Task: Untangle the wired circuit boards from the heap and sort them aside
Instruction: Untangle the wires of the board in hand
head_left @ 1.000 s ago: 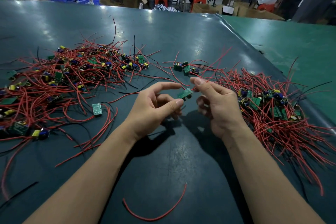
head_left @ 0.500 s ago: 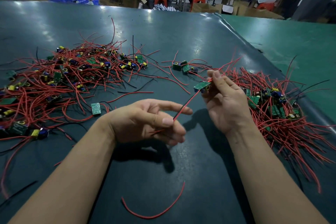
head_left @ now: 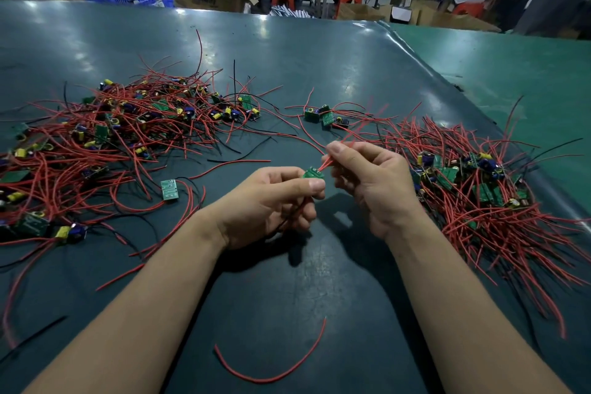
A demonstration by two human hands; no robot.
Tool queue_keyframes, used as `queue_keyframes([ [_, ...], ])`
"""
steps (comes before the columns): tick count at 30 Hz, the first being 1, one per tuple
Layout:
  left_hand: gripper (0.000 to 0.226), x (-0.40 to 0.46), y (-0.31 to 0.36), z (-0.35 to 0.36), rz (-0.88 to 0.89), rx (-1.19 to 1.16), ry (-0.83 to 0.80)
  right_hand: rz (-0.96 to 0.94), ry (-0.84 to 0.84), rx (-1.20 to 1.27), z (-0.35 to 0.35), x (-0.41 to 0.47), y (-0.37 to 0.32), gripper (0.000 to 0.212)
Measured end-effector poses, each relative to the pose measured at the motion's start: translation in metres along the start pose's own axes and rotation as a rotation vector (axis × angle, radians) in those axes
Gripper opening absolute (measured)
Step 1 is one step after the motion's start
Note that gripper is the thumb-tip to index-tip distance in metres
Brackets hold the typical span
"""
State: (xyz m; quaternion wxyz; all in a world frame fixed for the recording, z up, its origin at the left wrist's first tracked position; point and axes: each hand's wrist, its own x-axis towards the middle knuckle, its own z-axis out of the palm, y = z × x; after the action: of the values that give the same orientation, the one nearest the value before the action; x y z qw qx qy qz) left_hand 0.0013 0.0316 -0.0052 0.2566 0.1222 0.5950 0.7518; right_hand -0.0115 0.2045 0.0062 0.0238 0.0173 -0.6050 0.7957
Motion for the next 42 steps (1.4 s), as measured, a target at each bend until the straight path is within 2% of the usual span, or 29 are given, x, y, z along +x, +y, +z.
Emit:
queue_keyframes([
  [2,0.013,-0.001,0.002,-0.001,-0.009,0.022,-0.022,0.007,0.075,0.034,-0.005,0.002,-0.003,0.026],
  [6,0.014,-0.004,0.005,-0.004,-0.026,0.022,-0.080,0.012,0.212,0.132,-0.010,0.005,-0.006,0.023],
  [14,0.016,-0.004,0.005,-0.003,0.125,-0.085,0.024,-0.104,0.524,0.253,-0.019,0.009,-0.009,0.020],
  [16,0.018,-0.002,0.006,-0.003,0.165,-0.131,0.051,-0.060,0.481,0.199,-0.019,0.009,-0.011,0.023],
  [17,0.021,-0.001,0.006,-0.003,0.182,-0.150,0.071,0.009,0.380,0.125,-0.016,0.007,-0.011,0.030],
  [19,0.026,0.001,0.007,-0.003,0.199,-0.118,0.107,0.197,0.044,-0.124,-0.006,0.000,-0.007,0.047],
  [21,0.026,0.001,0.005,0.000,0.211,0.015,0.093,0.298,-0.276,-0.317,0.004,-0.009,-0.001,0.054],
  [23,0.026,0.000,0.004,0.001,0.229,0.116,0.089,0.263,-0.399,-0.319,0.008,-0.014,0.003,0.049],
  [26,0.037,-0.002,0.006,-0.003,0.252,0.126,0.141,0.201,-0.359,-0.275,0.007,-0.014,0.001,0.047],
  [30,0.035,-0.005,0.007,-0.002,0.254,0.240,0.090,0.257,-0.399,-0.316,0.007,-0.014,0.001,0.054],
  [35,0.038,-0.006,0.006,-0.001,0.227,0.226,0.021,0.251,-0.403,-0.253,0.008,-0.016,0.001,0.044],
  [38,0.045,-0.009,0.009,-0.009,0.216,0.157,-0.019,0.129,-0.250,-0.229,0.009,-0.013,0.002,0.046],
  [42,0.028,-0.011,0.011,-0.022,0.264,0.140,0.019,-0.001,0.040,-0.133,0.004,-0.005,-0.005,0.044],
])
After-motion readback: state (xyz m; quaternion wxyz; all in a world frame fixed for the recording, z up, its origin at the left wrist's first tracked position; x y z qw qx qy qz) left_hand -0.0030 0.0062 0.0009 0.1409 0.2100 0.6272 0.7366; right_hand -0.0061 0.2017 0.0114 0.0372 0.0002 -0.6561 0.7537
